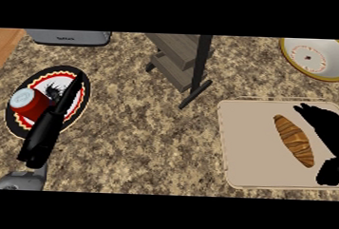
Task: Pick the croissant from the tray and place it in the tiered basket
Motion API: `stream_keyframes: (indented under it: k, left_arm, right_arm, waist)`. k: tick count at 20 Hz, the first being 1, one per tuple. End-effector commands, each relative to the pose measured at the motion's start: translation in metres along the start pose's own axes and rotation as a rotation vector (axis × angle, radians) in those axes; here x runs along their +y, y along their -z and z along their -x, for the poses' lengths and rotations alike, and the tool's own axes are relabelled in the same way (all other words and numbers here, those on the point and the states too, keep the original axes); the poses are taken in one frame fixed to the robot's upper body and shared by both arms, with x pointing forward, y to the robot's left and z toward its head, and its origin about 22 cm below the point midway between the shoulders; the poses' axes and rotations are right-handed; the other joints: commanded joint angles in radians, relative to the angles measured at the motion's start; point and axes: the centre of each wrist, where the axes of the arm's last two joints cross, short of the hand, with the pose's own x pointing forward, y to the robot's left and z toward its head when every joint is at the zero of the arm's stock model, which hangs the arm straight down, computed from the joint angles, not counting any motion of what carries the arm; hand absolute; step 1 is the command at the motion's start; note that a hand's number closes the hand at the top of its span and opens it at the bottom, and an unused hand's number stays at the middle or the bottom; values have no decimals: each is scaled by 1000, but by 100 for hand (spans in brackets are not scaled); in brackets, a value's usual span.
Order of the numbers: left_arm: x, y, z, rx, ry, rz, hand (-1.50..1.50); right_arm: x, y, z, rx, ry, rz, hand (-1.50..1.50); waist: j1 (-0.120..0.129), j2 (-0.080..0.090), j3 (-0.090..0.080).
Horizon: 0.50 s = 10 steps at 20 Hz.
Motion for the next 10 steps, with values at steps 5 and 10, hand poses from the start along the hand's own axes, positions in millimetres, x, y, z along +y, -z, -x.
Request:
stream_keyframes:
  k: [5,10]
  left_arm:
    - [-3,-10,-1,1,-14,6,0]
    - [5,8,-12,-5,-7,9,0]
  right_arm:
    - [27,19,14,4,23,5,-150]
    - [19,36,-6,-7,47,6,-150]
  waist:
    - [2,0,0]
    - [2,0,0]
